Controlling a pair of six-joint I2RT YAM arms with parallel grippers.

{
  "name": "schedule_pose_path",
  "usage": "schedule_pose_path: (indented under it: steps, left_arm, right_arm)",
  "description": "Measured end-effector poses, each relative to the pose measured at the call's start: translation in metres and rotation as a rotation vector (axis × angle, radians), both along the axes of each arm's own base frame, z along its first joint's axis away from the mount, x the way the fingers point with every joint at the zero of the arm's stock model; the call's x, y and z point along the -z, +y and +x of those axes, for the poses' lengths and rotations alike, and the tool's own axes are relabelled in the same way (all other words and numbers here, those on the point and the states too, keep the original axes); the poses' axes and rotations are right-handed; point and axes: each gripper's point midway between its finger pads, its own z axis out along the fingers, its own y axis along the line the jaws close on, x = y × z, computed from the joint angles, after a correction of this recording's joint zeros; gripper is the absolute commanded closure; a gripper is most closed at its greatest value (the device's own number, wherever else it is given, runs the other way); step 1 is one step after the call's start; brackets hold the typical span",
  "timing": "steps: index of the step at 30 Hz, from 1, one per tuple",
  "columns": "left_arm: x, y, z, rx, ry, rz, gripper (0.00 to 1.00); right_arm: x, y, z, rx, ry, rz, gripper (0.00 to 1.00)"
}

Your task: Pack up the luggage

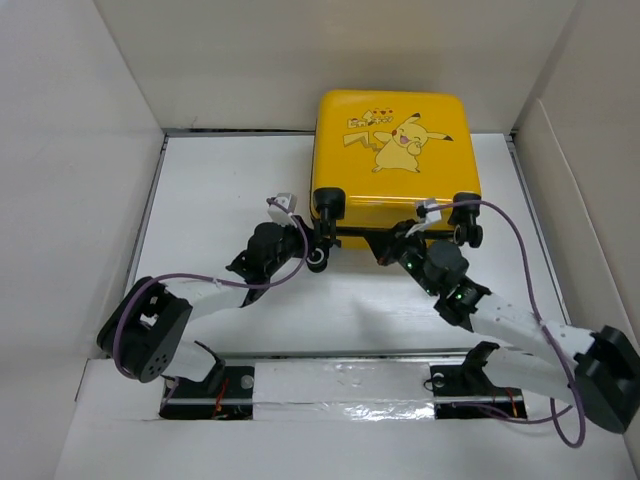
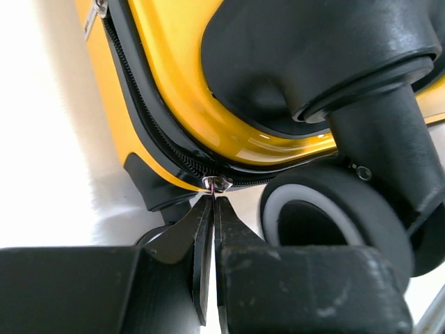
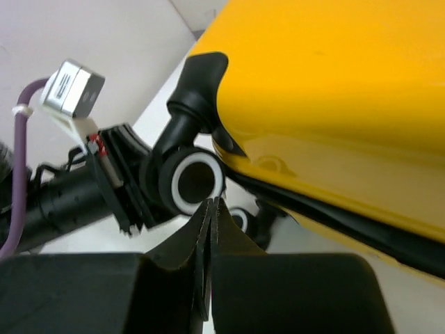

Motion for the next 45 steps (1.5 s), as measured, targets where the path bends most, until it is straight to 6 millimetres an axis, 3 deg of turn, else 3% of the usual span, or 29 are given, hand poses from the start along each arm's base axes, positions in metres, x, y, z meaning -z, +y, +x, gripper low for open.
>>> schedule_pose_path:
  steps: [1,4,7,12,15,18,27,32,36,41,45]
  left_arm:
    - [0.0,-0.001,0.0,0.005,0.004,-0.008,1.0]
    - [0.002,-0.005,-0.001,0.022,0.011,-0.03,1.0]
    - [0.004,-0.008,-0.002,0.035,0.018,-0.041,1.0]
    - [0.004,-0.009,-0.003,0.046,0.021,-0.044,1.0]
    - [0.003,-0.011,-0.003,0.053,0.031,-0.04,1.0]
    - [0.004,-0.016,-0.002,0.064,0.044,-0.031,1.0]
    - [0.003,-0.029,-0.002,0.082,0.05,-0.004,1.0]
    - [0.002,-0.027,0.001,0.062,0.042,-0.001,1.0]
    - [0.002,-0.027,0.002,0.058,0.04,-0.001,1.0]
    - [0.002,-0.027,0.002,0.052,0.038,-0.001,1.0]
    - [0.003,-0.027,0.001,0.057,0.038,0.006,1.0]
  right_arm:
    - [0.0,-0.006,-0.005,-0.001,0.004,-0.015,0.74]
    - [-0.004,-0.019,-0.021,-0.016,0.001,-0.035,0.14]
    - [0.003,-0.017,-0.033,-0.085,0.0,-0.06,0.03]
    - [0.036,0.016,-0.034,-0.236,0.082,-0.128,0.01]
    - [0.056,0.034,-0.025,-0.273,0.122,-0.148,0.0]
    - [0.064,0.052,-0.011,-0.313,0.128,-0.134,0.0]
    - [0.043,0.079,0.006,-0.386,0.044,-0.061,0.0]
    - [0.042,0.078,0.013,-0.376,0.032,-0.053,0.01]
    - [0.037,0.077,0.018,-0.363,0.019,-0.048,0.1]
    - [0.034,0.076,0.018,-0.366,0.012,-0.044,0.02]
    - [0.021,0.068,0.023,-0.341,-0.02,-0.002,0.0]
